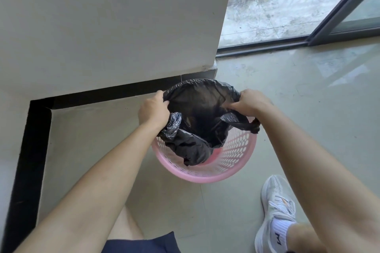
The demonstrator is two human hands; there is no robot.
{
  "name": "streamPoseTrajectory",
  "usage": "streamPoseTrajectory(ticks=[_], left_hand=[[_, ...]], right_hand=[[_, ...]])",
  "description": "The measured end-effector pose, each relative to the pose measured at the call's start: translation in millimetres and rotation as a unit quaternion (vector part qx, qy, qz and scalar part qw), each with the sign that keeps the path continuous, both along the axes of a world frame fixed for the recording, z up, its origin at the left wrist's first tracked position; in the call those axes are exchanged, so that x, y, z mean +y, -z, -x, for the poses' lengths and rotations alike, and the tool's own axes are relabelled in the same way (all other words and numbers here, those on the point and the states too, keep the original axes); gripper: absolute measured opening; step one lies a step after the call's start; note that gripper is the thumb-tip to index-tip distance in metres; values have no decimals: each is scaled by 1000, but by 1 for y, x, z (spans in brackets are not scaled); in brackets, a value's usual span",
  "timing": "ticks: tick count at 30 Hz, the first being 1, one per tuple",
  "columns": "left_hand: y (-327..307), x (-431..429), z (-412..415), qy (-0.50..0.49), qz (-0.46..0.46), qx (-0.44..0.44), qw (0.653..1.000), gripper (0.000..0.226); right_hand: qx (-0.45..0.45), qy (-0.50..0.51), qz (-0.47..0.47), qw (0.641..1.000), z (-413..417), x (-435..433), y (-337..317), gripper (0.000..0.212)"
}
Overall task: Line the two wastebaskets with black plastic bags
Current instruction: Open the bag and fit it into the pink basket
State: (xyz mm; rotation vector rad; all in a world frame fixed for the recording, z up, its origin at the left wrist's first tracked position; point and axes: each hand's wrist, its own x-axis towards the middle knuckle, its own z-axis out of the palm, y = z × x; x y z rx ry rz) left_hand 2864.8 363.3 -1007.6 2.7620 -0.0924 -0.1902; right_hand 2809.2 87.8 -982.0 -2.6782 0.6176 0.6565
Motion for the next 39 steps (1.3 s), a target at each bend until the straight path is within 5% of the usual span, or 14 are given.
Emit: streamPoseTrajectory(ticks=[4,6,8,12,15,18,20,23,26,28,32,34,36,39], left_hand=[[-6,-7,-11,-65,0,20,998,15],[-10,-4,-19,-97,12,29,995,15],[-15,-2,-22,-102,28,39,994,19],[-33,-11,-3,16,-14,-98,995,60],[-37,-10,28,26,-9,-204,979,60],[-25,0,62,-84,69,-167,980,47],[-15,7,77,-217,190,-107,952,49],[-8,12,91,-363,413,1,835,41],[-5,10,100,-372,493,36,786,18],[-2,9,103,-375,541,48,751,26],[11,15,101,-335,516,92,783,40],[13,14,105,-305,453,71,835,54],[10,8,112,-343,389,8,855,61],[-3,-3,118,-475,421,-11,773,45]], right_hand=[[-162,139,-95,972,24,-8,2,55],[-228,248,-241,910,36,-9,4,43],[-241,321,-353,845,45,-7,8,34],[-264,359,-334,831,54,2,18,37],[-251,403,-375,796,56,10,27,33],[-197,490,-413,742,63,15,35,24],[-177,518,-419,724,68,18,44,18],[-193,550,-408,703,72,30,50,15],[-215,592,-432,646,74,44,52,31],[-223,600,-465,611,77,50,50,26],[-261,621,-539,506,85,54,37,33],[-270,614,-519,530,88,56,28,65],[-288,601,-413,620,89,68,18,72],[-322,556,-289,709,84,87,10,63]])
